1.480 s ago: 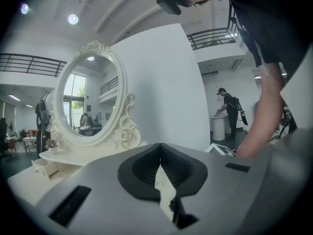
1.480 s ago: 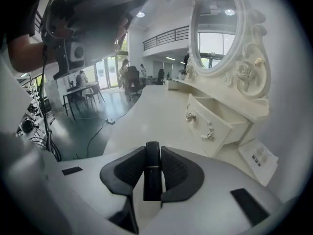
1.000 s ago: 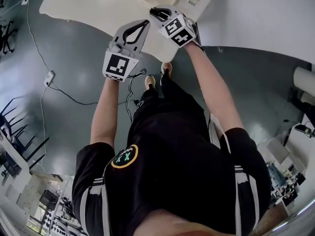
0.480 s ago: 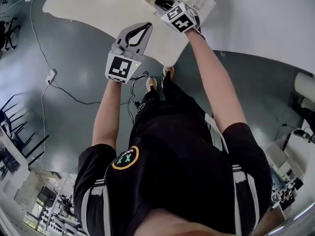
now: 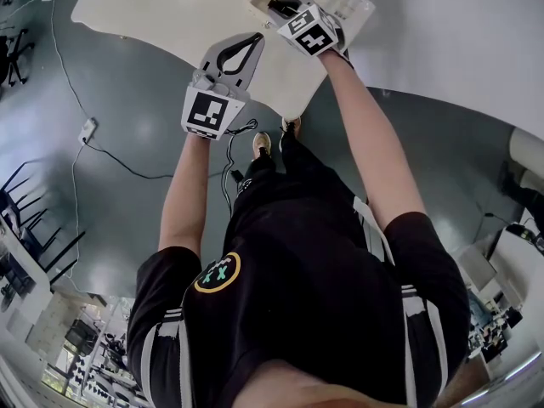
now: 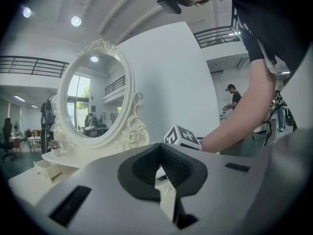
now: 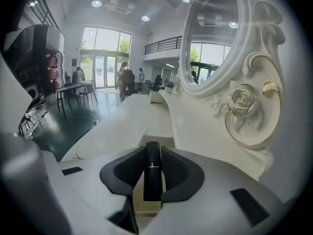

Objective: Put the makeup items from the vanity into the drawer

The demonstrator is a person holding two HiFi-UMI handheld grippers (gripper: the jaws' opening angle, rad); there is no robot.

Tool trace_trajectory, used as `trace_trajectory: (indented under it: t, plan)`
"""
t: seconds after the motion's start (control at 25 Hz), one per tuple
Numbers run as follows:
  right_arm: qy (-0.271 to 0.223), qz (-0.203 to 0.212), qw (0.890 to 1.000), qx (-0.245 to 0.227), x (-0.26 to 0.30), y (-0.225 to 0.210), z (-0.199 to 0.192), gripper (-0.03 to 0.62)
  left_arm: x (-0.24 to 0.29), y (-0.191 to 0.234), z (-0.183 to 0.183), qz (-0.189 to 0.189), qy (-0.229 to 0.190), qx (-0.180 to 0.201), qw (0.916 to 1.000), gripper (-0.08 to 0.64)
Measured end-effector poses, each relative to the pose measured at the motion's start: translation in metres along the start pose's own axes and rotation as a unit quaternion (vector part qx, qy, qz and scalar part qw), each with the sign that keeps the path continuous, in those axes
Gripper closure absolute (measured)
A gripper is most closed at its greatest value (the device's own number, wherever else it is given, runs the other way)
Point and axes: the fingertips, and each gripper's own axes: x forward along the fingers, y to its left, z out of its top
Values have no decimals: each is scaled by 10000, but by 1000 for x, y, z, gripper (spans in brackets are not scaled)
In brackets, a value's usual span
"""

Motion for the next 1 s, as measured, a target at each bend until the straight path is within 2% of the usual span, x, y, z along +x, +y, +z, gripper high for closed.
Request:
trace_trajectory:
  t: [0.2, 0.32, 0.6, 0.84, 1.0]
  plan:
    - [-11, 5, 10000, 22, 5, 0, -2, 466, 5, 3, -2, -10, 10, -18, 10000, 540]
    - [-54, 16, 10000, 83, 4, 0, -1, 416, 6, 3, -2, -18, 26, -17, 10000, 540]
    - [-222, -21, 9997, 97, -8, 1, 8, 393, 7, 3, -1, -48, 1, -27, 10000, 540]
    - [-746, -178, 9969, 179, -40, 8, 38, 394, 7, 1, 4, -104, -53, 30, 9999, 540]
    - [-1130, -288, 9932, 64, -73, 18, 63, 413, 4, -1, 11, -139, -113, 83, 9998, 540]
